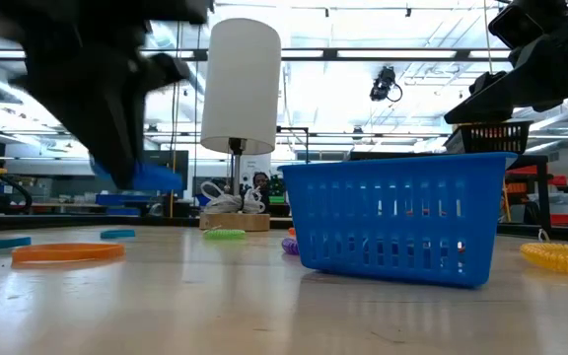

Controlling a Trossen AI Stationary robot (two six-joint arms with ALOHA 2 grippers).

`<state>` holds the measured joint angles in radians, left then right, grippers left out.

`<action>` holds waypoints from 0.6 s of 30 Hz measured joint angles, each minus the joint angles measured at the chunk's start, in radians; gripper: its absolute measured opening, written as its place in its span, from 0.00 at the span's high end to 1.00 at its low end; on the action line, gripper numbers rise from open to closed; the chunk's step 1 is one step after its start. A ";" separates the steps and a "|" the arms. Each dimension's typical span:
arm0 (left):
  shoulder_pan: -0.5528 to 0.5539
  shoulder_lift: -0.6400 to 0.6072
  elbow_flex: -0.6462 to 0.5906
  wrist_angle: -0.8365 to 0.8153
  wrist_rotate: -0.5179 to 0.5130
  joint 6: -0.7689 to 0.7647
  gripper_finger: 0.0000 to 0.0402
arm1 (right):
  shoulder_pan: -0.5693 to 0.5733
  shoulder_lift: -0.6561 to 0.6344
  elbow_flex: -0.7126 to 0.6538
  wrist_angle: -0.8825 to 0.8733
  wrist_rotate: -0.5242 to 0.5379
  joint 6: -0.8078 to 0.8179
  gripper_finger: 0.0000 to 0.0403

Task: Pick & Place Office Desk Supplies
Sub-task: Put the blue spring keychain into the yellow bin

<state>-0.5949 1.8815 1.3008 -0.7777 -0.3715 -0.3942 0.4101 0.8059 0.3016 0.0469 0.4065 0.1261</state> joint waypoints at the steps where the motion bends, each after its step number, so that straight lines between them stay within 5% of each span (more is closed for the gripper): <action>1: -0.009 -0.008 0.017 -0.038 -0.010 -0.020 0.96 | 0.000 0.000 0.000 0.000 0.000 0.000 0.42; 6: -0.066 -0.071 0.074 -0.233 -0.008 -0.151 0.96 | 0.000 0.000 0.000 0.000 -0.003 0.000 0.42; 13: -0.155 -0.123 0.068 -0.469 0.151 -0.305 0.96 | 0.000 0.000 0.000 0.000 -0.003 0.000 0.42; 18: -0.192 -0.124 0.048 -0.405 0.281 -0.332 0.96 | 0.000 0.000 0.000 0.000 -0.003 0.012 0.42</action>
<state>-0.7867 1.7576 1.3487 -1.1829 -0.0906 -0.7265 0.4100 0.8059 0.3016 0.0468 0.4038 0.1384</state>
